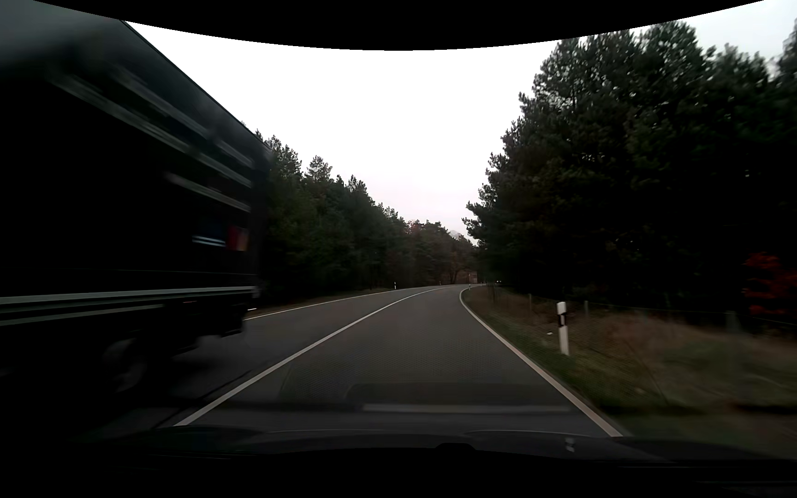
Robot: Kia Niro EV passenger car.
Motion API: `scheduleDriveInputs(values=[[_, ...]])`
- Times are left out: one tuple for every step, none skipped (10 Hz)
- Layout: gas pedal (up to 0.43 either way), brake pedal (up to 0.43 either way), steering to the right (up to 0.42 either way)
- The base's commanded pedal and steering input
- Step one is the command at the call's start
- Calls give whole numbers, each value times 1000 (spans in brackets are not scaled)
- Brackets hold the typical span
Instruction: Follow the waypoints while adhering to traffic rules and regulations
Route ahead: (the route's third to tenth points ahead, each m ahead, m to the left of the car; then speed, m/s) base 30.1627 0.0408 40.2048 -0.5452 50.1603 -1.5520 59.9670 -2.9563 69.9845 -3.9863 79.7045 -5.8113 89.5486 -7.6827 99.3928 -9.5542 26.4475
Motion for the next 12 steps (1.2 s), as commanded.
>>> scheduleDriveInputs(values=[[350, 0, 14], [350, 0, 15], [339, 0, 15], [319, 0, 15], [311, 0, 15], [299, 0, 15], [299, 0, 15], [299, 0, 15], [299, 0, 14], [299, 0, 13], [299, 0, 13], [299, 0, 13]])
